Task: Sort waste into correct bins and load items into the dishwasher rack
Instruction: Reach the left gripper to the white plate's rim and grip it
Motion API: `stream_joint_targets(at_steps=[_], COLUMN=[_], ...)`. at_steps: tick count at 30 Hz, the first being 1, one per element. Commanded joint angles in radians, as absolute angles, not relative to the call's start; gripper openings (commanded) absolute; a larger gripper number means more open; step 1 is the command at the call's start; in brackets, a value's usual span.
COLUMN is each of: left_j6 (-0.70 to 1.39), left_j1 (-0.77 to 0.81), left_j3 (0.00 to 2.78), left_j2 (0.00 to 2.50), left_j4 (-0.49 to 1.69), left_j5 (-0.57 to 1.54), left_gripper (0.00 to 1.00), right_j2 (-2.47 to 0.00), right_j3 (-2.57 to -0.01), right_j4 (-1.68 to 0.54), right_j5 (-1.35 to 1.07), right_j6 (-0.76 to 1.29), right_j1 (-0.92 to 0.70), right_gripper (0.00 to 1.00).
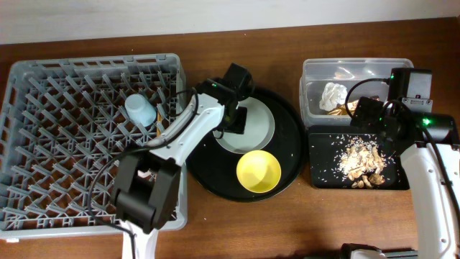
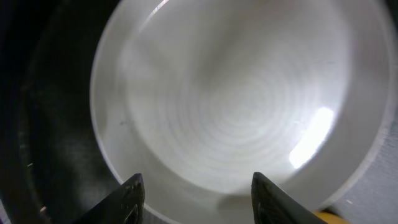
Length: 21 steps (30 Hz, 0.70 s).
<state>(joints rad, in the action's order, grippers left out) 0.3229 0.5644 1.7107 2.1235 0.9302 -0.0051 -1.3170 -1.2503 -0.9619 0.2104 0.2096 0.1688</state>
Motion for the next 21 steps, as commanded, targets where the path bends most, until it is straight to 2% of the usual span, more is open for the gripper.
stream_joint_targets(at_steps=[1, 21], left_j6=[0.330, 0.355], left_j1=[0.560, 0.559], left_j3=[1.702, 1.701], left_j2=[2.153, 2.216], left_j4=[0.920, 0.933], left_j5=[-0.039, -0.157], left_gripper=[0.54, 0.54], right_j2=[-1.320, -1.320], right_j3=[-1.257, -1.257], right_j4=[-0.962, -0.962], right_j5=[0.233, 0.233], right_j6=[0.210, 0.210], right_j1=[0.171, 0.171], right_gripper=[0.99, 0.99])
